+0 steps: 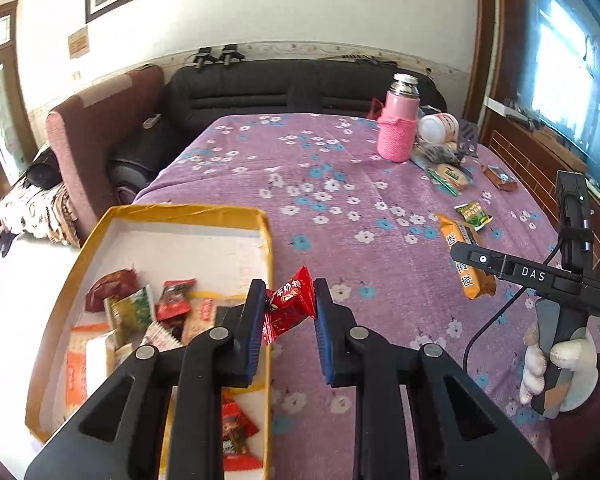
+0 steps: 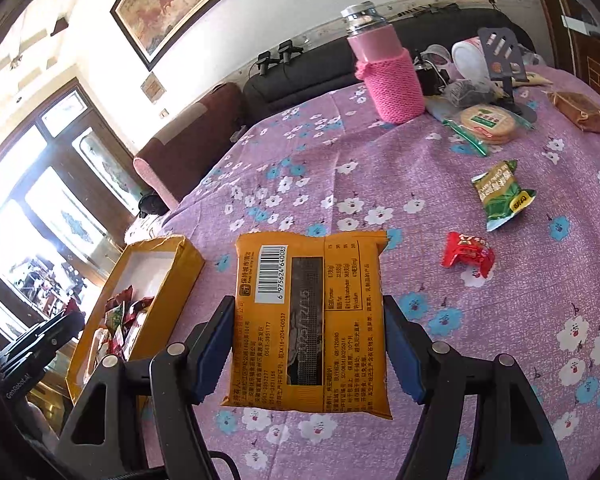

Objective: Organize snacks
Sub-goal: 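Carry the orange pack into the tray with right while left drops the red candy there, then move both grippers back over the remaining snacks on the table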

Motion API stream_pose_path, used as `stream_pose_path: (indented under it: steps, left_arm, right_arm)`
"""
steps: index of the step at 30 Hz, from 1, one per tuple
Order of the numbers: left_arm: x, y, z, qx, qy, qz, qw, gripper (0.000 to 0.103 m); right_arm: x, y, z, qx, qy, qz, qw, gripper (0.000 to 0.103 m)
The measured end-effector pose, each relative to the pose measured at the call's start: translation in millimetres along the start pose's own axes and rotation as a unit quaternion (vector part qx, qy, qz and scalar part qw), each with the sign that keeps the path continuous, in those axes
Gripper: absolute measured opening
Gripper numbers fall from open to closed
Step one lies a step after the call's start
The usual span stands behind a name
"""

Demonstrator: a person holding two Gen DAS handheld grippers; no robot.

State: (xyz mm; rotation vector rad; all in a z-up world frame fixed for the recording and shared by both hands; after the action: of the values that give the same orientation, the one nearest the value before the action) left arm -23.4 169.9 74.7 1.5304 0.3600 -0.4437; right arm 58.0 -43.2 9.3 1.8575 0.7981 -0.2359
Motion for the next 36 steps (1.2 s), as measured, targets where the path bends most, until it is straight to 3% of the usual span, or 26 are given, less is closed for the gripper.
stream_pose_path:
  steps: [4, 10, 18, 28, 31, 33, 36]
  left_arm:
    - [-14, -11, -33, -0.02, 0.037, 0.01, 0.9991, 0.021]
    - [-22, -24, -73, -0.056, 0.063, 0.016, 0.9963, 0.021]
    - [-15, -38, -112, -0.068, 0.098, 0.01, 0.9928, 0.021]
    - [4, -46, -139, -0.077, 0.114, -0.001, 0.9905, 0.022]
    - [6, -47, -141, -0.076, 0.118, -0.003, 0.9902, 0.033]
    - [4, -47, -139, -0.071, 0.123, -0.002, 0.9899, 0.047]
    - [-2, -45, -136, -0.062, 0.127, 0.001, 0.9899, 0.053]
  right_arm:
    - [-5, -12, -45, -0.035, 0.021, -0.014, 0.999, 0.071]
    - [-3, -25, -121, -0.091, 0.056, -0.038, 0.993, 0.071]
    - [36, -35, -208, -0.132, 0.097, -0.084, 0.983, 0.071]
    - [111, -54, -231, -0.15, 0.057, -0.123, 0.979, 0.071]
    - [125, -55, -230, -0.139, 0.052, -0.127, 0.981, 0.073]
    - [132, -56, -233, -0.133, 0.059, -0.128, 0.981, 0.072]
    - [133, -56, -238, -0.131, 0.066, -0.128, 0.981, 0.071]
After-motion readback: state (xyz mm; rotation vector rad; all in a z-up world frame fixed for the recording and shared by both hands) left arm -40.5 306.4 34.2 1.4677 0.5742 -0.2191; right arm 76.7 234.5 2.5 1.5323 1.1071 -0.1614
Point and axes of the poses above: each gripper's, at about its wrist camera, not at the fingertips, and x roughly the way its jaws point, z to its right, y to its top, the point moved 7 cm from there along x, roughly the way its jaws point, and after that the axes turned 12 degrees about z, right-handed, at the moved point
